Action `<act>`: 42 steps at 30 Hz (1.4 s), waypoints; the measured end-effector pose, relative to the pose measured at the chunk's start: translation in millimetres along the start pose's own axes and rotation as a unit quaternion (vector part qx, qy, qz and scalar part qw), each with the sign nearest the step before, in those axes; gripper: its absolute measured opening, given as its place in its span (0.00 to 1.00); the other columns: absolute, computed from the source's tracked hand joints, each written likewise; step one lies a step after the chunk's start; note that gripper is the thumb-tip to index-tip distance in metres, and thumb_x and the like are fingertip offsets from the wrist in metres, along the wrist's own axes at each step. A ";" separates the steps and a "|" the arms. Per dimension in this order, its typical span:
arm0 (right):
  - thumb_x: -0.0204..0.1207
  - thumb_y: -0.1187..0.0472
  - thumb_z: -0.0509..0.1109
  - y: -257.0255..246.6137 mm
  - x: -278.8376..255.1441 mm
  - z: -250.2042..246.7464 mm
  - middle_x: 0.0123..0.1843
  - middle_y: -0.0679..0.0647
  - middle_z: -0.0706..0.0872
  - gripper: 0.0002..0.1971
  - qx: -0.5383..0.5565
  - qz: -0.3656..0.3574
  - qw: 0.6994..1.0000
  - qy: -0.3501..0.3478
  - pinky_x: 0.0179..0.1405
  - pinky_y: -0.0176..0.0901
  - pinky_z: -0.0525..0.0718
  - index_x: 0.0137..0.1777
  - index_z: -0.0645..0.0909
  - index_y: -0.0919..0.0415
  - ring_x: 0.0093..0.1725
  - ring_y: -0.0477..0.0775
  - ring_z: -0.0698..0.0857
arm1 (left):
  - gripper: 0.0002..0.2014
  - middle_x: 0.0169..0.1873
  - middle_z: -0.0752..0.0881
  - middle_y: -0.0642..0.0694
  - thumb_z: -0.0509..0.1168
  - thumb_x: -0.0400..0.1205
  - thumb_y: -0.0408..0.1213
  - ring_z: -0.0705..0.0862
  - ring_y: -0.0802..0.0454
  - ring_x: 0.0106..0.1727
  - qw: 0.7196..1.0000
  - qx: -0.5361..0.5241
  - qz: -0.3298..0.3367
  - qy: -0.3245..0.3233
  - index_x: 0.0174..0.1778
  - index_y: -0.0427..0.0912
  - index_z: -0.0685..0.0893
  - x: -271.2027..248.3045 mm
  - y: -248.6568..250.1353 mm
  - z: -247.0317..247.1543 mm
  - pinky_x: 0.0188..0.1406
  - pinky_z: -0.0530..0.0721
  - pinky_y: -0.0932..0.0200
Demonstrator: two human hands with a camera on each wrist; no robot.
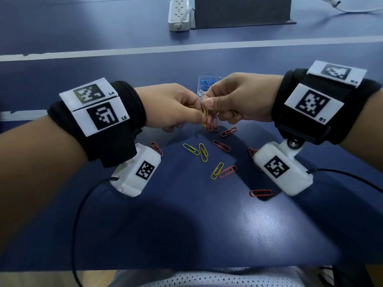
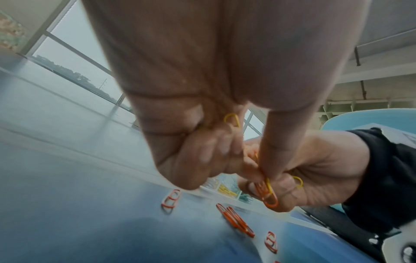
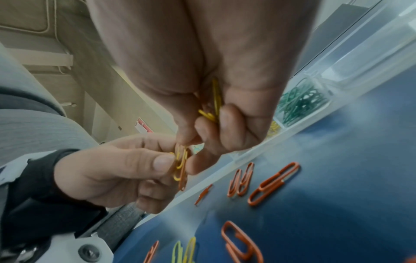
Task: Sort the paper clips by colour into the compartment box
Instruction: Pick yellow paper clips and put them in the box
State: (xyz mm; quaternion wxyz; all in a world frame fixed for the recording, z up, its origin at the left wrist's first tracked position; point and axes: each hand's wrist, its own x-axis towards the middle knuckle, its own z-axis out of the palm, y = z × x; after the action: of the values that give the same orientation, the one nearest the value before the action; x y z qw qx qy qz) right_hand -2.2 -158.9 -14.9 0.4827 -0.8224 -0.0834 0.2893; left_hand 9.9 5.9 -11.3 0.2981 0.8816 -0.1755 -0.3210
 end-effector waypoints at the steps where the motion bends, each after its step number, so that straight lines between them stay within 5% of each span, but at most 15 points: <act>1: 0.83 0.64 0.59 1.3 -0.2 -0.4 0.33 0.56 0.82 0.12 0.000 0.002 1.000 0.002 0.20 0.33 0.63 0.37 0.75 0.60 0.23 0.45 0.67 | 0.07 0.26 0.73 0.45 0.67 0.78 0.41 0.70 0.48 0.29 1.000 -0.002 0.009 -0.004 0.35 0.45 0.82 0.8 -1.1 -1.0 0.25 0.74 0.63; 7: 0.83 0.64 0.59 6.0 0.2 -1.9 0.33 0.55 0.80 0.12 0.027 -0.007 1.000 0.008 0.21 0.35 0.62 0.36 0.75 0.60 0.20 0.43 0.67 | 0.05 0.21 0.77 0.53 0.69 0.77 0.41 0.71 0.55 0.22 0.999 0.030 0.026 0.019 0.47 0.52 0.85 4.8 -7.7 -4.1 0.21 0.74 0.71; 9: 0.82 0.64 0.59 6.5 1.2 -1.6 0.31 0.54 0.77 0.12 0.037 -0.013 0.999 0.010 0.21 0.34 0.61 0.36 0.75 0.60 0.19 0.41 0.66 | 0.03 0.17 0.75 0.54 0.69 0.77 0.41 0.70 0.57 0.20 0.999 0.018 0.030 0.021 0.44 0.54 0.84 4.2 -7.9 -4.2 0.20 0.73 0.71; 14: 0.83 0.65 0.57 7.8 2.6 -0.5 0.31 0.53 0.71 0.13 0.045 -0.015 0.999 -0.002 0.20 0.32 0.61 0.36 0.74 0.60 0.19 0.41 0.66 | 0.07 0.28 0.76 0.44 0.68 0.78 0.39 0.70 0.58 0.21 0.999 -0.030 0.035 0.012 0.34 0.51 0.83 3.4 -9.1 -3.6 0.18 0.72 0.70; 19: 0.84 0.65 0.55 8.5 2.5 -0.9 0.31 0.52 0.71 0.15 0.055 -0.020 0.998 0.006 0.20 0.32 0.61 0.34 0.71 0.59 0.19 0.41 0.65 | 0.08 0.33 0.73 0.38 0.65 0.80 0.35 0.66 0.59 0.18 0.998 -0.061 0.015 0.006 0.34 0.48 0.83 1.4 -8.8 -4.0 0.18 0.70 0.67; 32: 0.85 0.65 0.53 7.3 2.3 -1.6 0.30 0.52 0.70 0.15 0.080 -0.034 0.995 0.056 0.19 0.32 0.60 0.35 0.71 0.58 0.20 0.43 0.64 | 0.10 0.18 0.65 0.54 0.65 0.79 0.33 0.60 0.58 0.18 0.990 -0.135 -0.024 0.036 0.32 0.44 0.79 3.4 -11.8 -8.8 0.17 0.60 0.69; 37: 0.85 0.63 0.53 8.3 3.9 0.7 0.31 0.53 0.70 0.16 0.053 -0.027 0.995 0.086 0.16 0.30 0.64 0.34 0.71 0.57 0.22 0.46 0.64 | 0.08 0.24 0.66 0.48 0.65 0.80 0.33 0.63 0.58 0.18 0.993 -0.116 0.002 0.032 0.34 0.44 0.80 1.5 -9.9 -7.8 0.16 0.65 0.69; 42: 0.85 0.62 0.54 3.1 7.2 3.4 0.31 0.51 0.71 0.16 0.011 -0.028 0.991 0.131 0.19 0.34 0.67 0.34 0.71 0.55 0.24 0.47 0.67 | 0.07 0.32 0.72 0.36 0.67 0.79 0.35 0.69 0.47 0.29 0.998 -0.058 0.032 0.005 0.34 0.47 0.84 -0.7 -1.4 -1.8 0.21 0.70 0.66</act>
State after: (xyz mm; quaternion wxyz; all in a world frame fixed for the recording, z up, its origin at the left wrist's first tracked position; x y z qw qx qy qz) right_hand 1.3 -155.0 -21.6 0.5067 -0.8451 -0.0392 0.1661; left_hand 10.8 8.2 -10.8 0.3600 0.8582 -0.1834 -0.3166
